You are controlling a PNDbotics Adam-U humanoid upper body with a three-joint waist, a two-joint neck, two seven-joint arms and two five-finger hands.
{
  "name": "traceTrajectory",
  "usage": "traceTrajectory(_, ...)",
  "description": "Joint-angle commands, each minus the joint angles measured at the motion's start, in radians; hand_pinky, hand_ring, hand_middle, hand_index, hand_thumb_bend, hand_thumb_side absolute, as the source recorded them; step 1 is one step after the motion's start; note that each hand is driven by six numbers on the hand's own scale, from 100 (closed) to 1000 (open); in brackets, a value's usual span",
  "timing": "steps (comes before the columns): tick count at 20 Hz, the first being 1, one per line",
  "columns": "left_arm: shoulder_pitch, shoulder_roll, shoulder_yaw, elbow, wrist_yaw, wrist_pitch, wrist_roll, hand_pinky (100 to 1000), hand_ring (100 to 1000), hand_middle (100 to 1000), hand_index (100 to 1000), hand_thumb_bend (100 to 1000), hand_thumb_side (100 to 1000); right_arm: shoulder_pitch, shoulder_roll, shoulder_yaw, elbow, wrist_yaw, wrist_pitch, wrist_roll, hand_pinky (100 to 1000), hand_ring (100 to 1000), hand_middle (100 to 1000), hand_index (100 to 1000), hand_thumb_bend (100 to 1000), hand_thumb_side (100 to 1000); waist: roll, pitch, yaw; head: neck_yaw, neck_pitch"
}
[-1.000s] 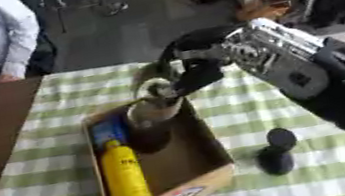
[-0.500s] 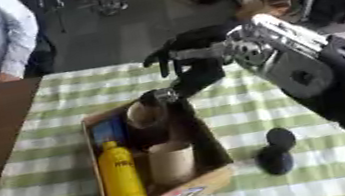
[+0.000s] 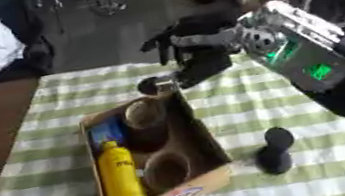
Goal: Pick up objects on the table and place them in the box.
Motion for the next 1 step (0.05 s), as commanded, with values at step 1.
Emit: traceTrajectory(1,-0.019,0.017,0.005,-0.013,-0.002,0.004,0.002,902,961,896,1000,100,977,0.003,-0.05,-0.079,-0.086,-0.017,0.02,-0.077,466,639,730,856,374,1000,0.009,-0.011,-0.004,0.008,0.007)
